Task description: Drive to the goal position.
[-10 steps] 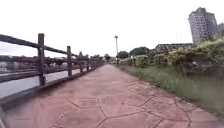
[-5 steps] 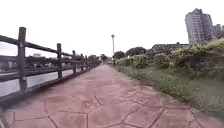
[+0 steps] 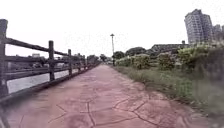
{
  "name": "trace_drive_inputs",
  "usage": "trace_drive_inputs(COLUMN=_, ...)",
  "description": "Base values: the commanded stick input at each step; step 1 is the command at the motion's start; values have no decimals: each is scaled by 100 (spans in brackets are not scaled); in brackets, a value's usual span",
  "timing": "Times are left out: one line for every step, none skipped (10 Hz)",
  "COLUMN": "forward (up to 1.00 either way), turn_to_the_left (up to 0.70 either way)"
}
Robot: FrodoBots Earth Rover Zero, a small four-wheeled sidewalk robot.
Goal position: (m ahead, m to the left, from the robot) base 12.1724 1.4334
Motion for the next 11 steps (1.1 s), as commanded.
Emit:
trace_drive_inputs(forward=100, turn_to_the_left=1)
trace_drive_inputs(forward=100, turn_to_the_left=0)
trace_drive_inputs(forward=100, turn_to_the_left=0)
trace_drive_inputs(forward=100, turn_to_the_left=0)
trace_drive_inputs(forward=100, turn_to_the_left=0)
trace_drive_inputs(forward=100, turn_to_the_left=0)
trace_drive_inputs(forward=100, turn_to_the_left=0)
trace_drive_inputs(forward=100, turn_to_the_left=0)
trace_drive_inputs(forward=100, turn_to_the_left=0)
trace_drive_inputs(forward=100, turn_to_the_left=0)
trace_drive_inputs(forward=100, turn_to_the_left=0)
